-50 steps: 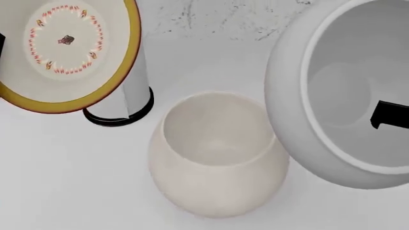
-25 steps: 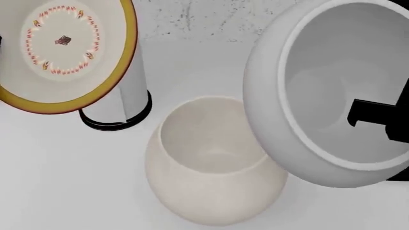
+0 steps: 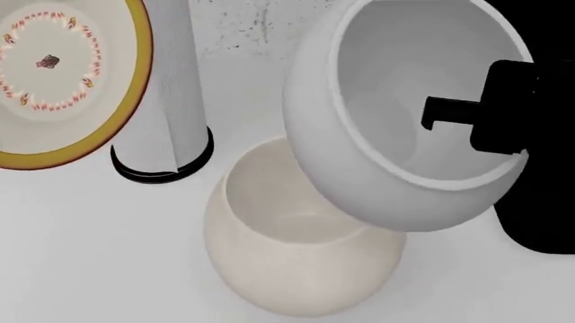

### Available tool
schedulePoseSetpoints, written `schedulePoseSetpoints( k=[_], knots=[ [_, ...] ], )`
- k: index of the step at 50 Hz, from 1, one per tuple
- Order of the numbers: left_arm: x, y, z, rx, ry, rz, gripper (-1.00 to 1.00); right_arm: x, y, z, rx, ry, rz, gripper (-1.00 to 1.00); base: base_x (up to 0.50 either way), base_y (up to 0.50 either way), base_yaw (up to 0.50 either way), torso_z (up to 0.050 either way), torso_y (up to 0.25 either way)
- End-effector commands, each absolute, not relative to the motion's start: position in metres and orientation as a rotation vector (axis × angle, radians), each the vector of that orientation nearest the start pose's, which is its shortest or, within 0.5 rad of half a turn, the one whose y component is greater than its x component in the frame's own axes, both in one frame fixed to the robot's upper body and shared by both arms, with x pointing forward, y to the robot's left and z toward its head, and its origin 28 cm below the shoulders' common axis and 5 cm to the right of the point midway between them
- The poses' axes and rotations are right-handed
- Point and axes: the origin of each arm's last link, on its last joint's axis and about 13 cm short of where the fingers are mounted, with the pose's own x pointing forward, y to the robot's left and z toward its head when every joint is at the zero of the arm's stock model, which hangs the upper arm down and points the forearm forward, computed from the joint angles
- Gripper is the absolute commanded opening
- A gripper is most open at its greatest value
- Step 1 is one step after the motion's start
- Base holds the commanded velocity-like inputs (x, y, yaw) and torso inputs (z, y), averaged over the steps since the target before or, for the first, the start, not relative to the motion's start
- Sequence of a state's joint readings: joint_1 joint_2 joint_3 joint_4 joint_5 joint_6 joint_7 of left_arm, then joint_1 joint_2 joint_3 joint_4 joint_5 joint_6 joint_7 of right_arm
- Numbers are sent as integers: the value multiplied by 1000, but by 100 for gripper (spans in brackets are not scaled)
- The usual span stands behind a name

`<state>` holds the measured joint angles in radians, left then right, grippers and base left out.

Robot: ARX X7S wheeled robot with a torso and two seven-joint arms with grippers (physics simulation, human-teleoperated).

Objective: Stack the bowls from largest to smallest.

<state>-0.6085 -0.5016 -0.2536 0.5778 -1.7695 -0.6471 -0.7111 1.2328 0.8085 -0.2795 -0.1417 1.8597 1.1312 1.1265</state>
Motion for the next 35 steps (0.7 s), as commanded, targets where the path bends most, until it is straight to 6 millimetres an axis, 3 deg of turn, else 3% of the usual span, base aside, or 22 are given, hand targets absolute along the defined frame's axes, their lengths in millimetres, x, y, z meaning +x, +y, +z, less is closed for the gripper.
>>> schedulePoseSetpoints(
  k=[1, 35],
  knots=[
    [199, 266, 269, -772, -220, -337, -100, 267, -162, 352, 65, 345, 2, -100, 0, 0, 0, 0, 0],
    [200, 272, 254, -799, -214, -317, -100, 331, -133, 395, -184, 636, 111, -100, 0, 0, 0, 0, 1]
  ],
)
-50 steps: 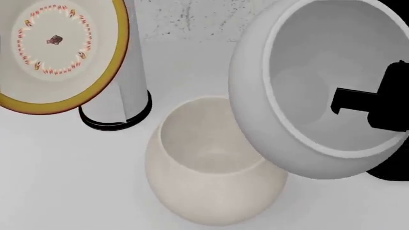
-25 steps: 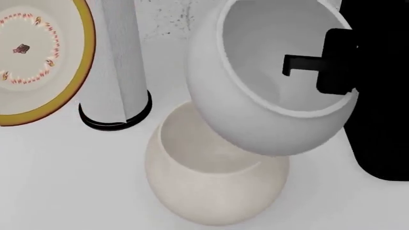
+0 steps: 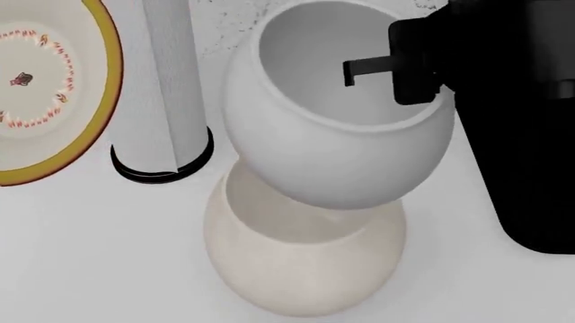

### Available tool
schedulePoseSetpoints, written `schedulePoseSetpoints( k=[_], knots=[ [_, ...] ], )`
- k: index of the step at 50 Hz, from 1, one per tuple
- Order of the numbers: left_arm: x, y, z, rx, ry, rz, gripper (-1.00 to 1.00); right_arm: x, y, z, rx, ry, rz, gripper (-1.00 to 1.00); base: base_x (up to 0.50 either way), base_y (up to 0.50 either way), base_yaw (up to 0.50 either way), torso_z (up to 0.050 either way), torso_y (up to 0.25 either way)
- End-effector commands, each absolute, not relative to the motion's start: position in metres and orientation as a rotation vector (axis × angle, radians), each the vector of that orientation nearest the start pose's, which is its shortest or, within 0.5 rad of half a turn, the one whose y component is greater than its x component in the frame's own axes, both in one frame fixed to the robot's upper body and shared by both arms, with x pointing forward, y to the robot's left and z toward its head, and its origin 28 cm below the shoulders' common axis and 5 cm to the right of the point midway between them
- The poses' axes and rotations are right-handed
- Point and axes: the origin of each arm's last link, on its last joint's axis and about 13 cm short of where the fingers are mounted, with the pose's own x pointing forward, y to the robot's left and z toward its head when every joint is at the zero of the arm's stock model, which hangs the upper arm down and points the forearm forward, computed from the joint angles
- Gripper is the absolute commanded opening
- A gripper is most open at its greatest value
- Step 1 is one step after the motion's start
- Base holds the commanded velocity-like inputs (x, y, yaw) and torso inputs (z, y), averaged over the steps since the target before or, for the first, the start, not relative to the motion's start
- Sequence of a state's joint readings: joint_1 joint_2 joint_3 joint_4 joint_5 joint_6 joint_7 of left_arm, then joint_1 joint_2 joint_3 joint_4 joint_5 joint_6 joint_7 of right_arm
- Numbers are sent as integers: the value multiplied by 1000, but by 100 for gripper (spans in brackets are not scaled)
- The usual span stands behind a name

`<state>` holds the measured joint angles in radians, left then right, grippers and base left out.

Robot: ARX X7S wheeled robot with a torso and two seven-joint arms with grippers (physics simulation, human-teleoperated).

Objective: Stack the bowls from largest to smallest.

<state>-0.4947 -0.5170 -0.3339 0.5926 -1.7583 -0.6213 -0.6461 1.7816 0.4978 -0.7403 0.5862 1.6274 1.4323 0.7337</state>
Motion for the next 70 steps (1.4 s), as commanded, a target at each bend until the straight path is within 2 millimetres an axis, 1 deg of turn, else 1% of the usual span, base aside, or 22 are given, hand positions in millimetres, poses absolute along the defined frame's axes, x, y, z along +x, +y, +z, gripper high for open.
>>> schedulePoseSetpoints(
  k=[1, 8, 13, 17, 24, 44, 56, 70],
  knots=[
    [201, 273, 253, -800, -212, -315, -100, 333, -133, 396, -189, 639, 109, -100, 0, 0, 0, 0, 0],
    [203, 275, 249, -805, -210, -307, -100, 336, -130, 399, -216, 664, 121, -100, 0, 0, 0, 0, 1],
    [202, 277, 249, -808, -213, -304, -100, 338, -129, 397, -226, 679, 128, -100, 0, 0, 0, 2, 0],
    [201, 276, 250, -807, -215, -304, -100, 340, -127, 393, -228, 691, 142, -100, 0, 0, 0, 0, 0],
    [199, 278, 250, -803, -216, -296, -100, 352, -122, 378, -211, 701, 167, -100, 0, 0, 0, 0, 0],
    [198, 278, 251, -798, -215, -290, -100, 367, -116, 356, -190, 717, 207, -100, 0, 0, 0, 0, 1],
    [202, 279, 249, -797, -209, -286, -100, 374, -116, 347, -198, 732, 211, -100, 0, 0, 0, 1, 0],
    [202, 280, 249, -798, -207, -282, -100, 375, -113, 342, -196, 738, 226, -100, 0, 0, 0, 0, 0]
  ],
)
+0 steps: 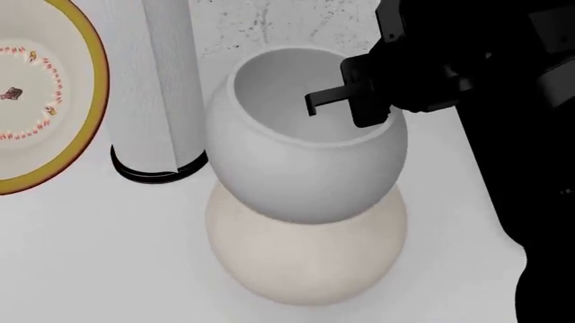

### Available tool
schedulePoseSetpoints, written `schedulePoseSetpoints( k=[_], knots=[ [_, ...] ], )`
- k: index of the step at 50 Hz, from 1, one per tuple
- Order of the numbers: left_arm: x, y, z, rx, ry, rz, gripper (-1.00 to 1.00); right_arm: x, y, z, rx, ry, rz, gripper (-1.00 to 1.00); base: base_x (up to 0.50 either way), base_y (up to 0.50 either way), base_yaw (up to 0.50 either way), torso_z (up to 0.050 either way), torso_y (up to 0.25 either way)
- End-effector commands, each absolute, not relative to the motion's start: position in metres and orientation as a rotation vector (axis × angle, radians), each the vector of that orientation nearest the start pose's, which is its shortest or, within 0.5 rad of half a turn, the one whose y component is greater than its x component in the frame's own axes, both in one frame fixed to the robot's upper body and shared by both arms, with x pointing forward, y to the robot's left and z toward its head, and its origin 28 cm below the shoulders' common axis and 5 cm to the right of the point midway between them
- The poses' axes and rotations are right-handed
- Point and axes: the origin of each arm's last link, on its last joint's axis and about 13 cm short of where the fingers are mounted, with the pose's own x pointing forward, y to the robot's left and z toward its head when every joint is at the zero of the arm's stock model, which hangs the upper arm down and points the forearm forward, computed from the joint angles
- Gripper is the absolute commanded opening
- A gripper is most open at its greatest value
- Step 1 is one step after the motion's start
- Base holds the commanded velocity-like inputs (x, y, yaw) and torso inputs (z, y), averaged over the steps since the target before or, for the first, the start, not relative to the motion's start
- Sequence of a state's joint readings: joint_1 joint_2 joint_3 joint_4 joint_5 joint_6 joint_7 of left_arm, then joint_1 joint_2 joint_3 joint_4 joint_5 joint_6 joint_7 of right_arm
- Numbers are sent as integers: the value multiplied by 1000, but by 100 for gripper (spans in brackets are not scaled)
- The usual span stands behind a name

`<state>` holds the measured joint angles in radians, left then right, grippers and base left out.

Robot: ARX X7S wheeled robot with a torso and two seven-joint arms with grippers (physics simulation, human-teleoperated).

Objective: Stack the bowls from largest to smallest.

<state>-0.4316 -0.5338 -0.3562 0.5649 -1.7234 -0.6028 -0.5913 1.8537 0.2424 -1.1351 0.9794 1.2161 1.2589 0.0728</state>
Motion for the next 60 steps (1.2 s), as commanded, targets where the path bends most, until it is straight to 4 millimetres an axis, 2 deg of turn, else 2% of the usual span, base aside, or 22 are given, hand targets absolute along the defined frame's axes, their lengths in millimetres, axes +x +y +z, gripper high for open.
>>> schedulePoseSetpoints(
  k=[1, 8, 9, 32, 39, 53, 58, 60],
  knots=[
    [202, 280, 249, -798, -206, -282, -100, 376, -113, 342, -196, 738, 230, -100, 0, 0, 0, 0, 0],
    [202, 279, 248, -798, -206, -282, -100, 376, -112, 344, -198, 731, 237, -100, 0, 0, 0, 0, 0],
    [202, 279, 248, -797, -205, -283, -100, 376, -112, 344, -201, 733, 236, 100, 0, 0, 0, 0, 0],
    [202, 279, 250, -799, -204, -288, -100, 373, -108, 355, -218, 723, 251, 100, 0, 0, 0, 0, 0],
    [202, 276, 249, -797, -198, -294, -100, 367, -111, 369, -213, 693, 235, 100, 0, 0, 0, 0, 1],
    [203, 271, 256, -788, -182, -310, -100, 345, -119, 391, -182, 621, 233, 100, 0, 0, 0, 0, 0],
    [205, 268, 263, -787, -171, -316, -100, 327, -125, 404, -148, 546, 223, 100, 0, 0, 0, 0, 0],
    [205, 265, 266, -783, -166, -324, -100, 313, -130, 408, -129, 494, 215, 100, 0, 0, 0, 0, 5]
  ],
)
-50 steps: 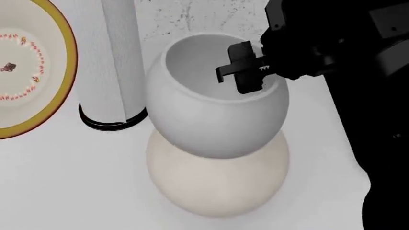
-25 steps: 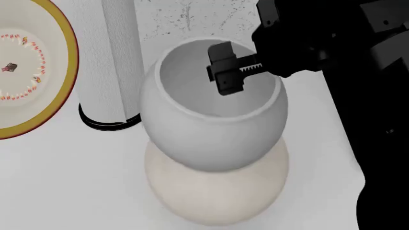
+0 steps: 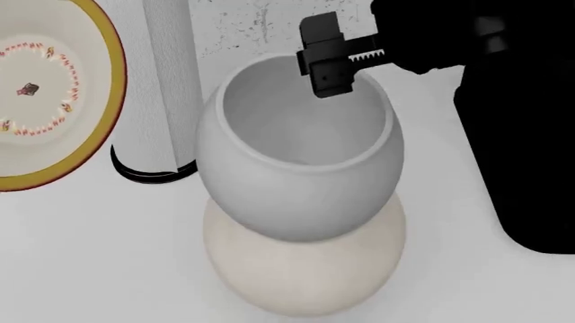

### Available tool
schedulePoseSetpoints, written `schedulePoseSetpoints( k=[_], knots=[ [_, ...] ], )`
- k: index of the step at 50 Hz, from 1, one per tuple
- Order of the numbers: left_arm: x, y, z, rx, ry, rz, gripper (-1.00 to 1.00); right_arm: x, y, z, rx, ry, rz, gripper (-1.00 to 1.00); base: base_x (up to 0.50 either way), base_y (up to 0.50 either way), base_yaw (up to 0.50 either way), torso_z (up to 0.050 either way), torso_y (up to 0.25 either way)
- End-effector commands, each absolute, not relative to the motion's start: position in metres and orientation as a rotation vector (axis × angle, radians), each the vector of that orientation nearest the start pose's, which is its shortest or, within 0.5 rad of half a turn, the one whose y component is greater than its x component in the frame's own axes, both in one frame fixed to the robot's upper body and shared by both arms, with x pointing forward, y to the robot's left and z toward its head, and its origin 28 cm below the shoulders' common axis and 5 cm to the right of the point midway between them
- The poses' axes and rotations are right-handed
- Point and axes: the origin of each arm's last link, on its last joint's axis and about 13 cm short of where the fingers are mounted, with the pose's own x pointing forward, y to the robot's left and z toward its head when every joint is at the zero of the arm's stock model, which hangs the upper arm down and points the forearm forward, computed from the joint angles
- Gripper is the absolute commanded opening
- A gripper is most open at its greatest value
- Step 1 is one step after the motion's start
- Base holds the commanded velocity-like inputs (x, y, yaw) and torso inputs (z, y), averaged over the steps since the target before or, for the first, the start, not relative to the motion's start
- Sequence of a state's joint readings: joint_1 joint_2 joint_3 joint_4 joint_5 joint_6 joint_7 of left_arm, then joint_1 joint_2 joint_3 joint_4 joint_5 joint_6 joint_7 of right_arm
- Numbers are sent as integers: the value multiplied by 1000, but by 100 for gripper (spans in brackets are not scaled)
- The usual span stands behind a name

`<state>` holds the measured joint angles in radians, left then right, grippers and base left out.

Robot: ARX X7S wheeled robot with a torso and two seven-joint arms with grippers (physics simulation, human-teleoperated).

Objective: Stack the bowls from largest to smallest.

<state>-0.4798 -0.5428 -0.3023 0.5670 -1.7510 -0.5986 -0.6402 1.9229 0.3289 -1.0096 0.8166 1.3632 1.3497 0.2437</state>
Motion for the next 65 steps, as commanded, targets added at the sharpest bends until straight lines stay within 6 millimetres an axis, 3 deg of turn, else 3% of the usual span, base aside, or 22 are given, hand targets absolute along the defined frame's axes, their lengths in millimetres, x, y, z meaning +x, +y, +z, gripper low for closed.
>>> schedulePoseSetpoints(
  k=[1, 9, 19, 33, 48, 65],
  knots=[
    [205, 264, 267, -782, -166, -326, -100, 310, -131, 408, -146, 489, 208, 100, 0, 0, 0, 0, 0],
    [205, 254, 278, -765, -156, -352, -100, 269, -146, 408, -46, 363, 215, 100, 0, 0, 0, 1, 0],
    [214, 242, 299, -740, -77, -363, -100, 223, -153, 383, 33, 209, 229, 100, 0, 0, 0, 0, 0],
    [226, 215, 327, -616, 39, -410, -100, 173, -168, 348, 74, 53, 148, 100, 0, 0, 0, 0, 1],
    [243, 187, 361, -398, 150, -423, -100, 148, -175, 309, 145, 32, 147, 100, 0, 0, 0, 0, 0],
    [268, 166, 379, -278, 219, -425, -100, 136, -181, 293, 170, 37, 134, 100, 0, 0, 0, 0, 1]
  ],
)
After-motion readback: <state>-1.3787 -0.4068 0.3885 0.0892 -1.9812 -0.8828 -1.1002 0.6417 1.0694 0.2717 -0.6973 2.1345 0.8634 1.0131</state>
